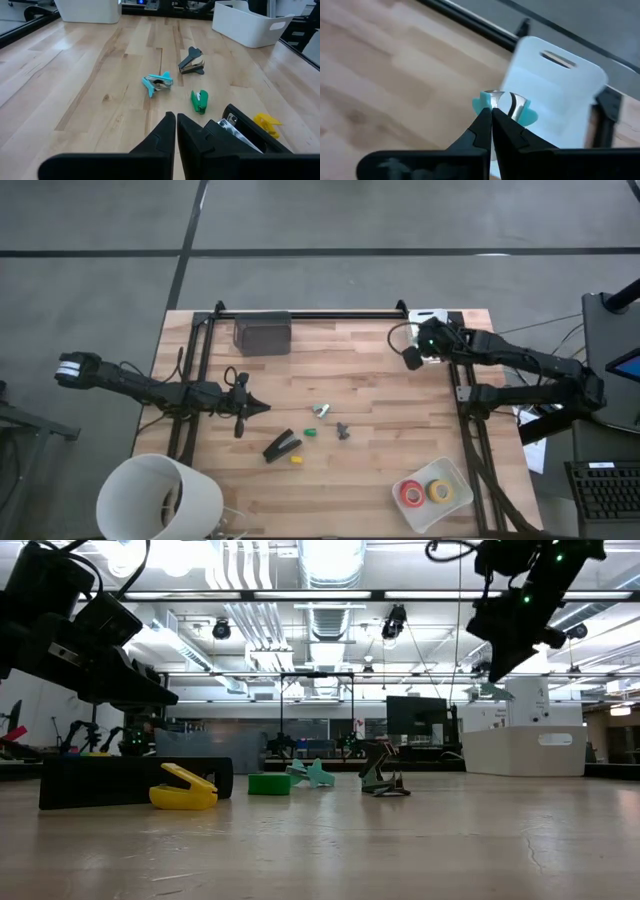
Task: Pick and place Stapler, Stapler remover, tape
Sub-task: Put the right light blue staple remover into the top white bin
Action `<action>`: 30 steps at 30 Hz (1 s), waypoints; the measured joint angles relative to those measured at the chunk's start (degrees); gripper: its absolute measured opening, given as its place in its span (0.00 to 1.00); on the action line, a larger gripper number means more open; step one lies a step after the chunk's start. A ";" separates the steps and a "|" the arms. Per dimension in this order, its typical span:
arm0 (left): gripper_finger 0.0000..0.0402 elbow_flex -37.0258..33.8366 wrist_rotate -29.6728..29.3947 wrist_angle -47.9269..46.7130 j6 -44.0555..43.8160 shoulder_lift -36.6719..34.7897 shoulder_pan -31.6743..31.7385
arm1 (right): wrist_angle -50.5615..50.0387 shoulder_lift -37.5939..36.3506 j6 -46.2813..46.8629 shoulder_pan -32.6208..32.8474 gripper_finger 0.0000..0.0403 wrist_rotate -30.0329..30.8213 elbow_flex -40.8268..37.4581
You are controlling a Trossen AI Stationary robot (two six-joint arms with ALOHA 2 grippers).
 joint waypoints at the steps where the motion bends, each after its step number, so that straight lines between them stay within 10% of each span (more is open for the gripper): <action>1: 0.05 0.01 0.00 0.00 0.00 0.00 0.00 | -0.15 0.12 -0.18 -1.36 0.02 0.01 0.00; 30: 0.05 0.01 0.01 0.02 0.00 -0.02 0.01 | 5.96 20.18 -10.99 -23.90 0.02 -5.67 0.90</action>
